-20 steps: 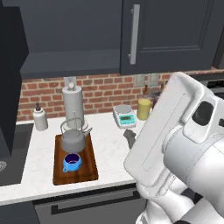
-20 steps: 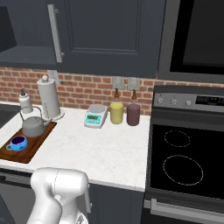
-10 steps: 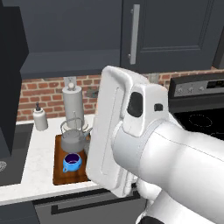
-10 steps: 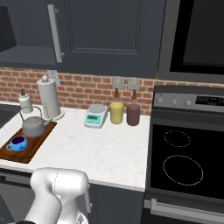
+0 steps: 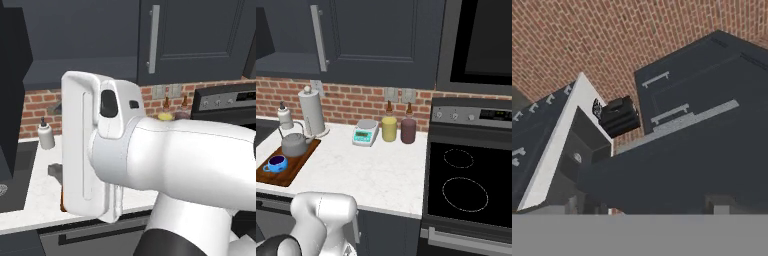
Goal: Pick the kettle from the counter and place it on the tray. Then pick the mug from the cabinet and place it on the tray. Then close the cabinet doors.
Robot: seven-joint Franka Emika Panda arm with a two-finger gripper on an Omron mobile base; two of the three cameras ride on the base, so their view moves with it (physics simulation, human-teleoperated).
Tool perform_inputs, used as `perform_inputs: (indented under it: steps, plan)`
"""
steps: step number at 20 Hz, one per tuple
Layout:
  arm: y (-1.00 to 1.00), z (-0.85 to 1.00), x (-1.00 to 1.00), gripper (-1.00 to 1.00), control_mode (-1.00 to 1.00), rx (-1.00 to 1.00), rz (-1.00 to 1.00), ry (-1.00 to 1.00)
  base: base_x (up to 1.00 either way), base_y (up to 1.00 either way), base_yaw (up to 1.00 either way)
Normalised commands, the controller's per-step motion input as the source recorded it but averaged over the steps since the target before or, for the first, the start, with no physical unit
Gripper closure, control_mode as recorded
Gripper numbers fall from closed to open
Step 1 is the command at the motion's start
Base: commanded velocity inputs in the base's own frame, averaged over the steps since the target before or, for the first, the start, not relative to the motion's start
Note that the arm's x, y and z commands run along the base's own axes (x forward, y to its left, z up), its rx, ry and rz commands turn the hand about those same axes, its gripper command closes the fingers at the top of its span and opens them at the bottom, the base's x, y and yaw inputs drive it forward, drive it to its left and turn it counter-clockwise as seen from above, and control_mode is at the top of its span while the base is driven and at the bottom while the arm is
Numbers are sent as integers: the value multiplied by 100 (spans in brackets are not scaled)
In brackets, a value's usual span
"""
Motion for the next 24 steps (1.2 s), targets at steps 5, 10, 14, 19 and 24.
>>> perform_inputs:
  steps: [5,10,14,19,24]
  plan:
    - [66,0,0,-100,-100,0,16,-2,0,0,0]
    - [57,-1,0,-100,-100,0,14,0,0,0,0]
    - [31,-7,-2,-100,-100,0,10,0,0,0,0]
    - [18,-8,1,-100,-100,0,3,0,0,0,0]
    - [28,-12,19,-100,-100,0,0,0,0,0,0]
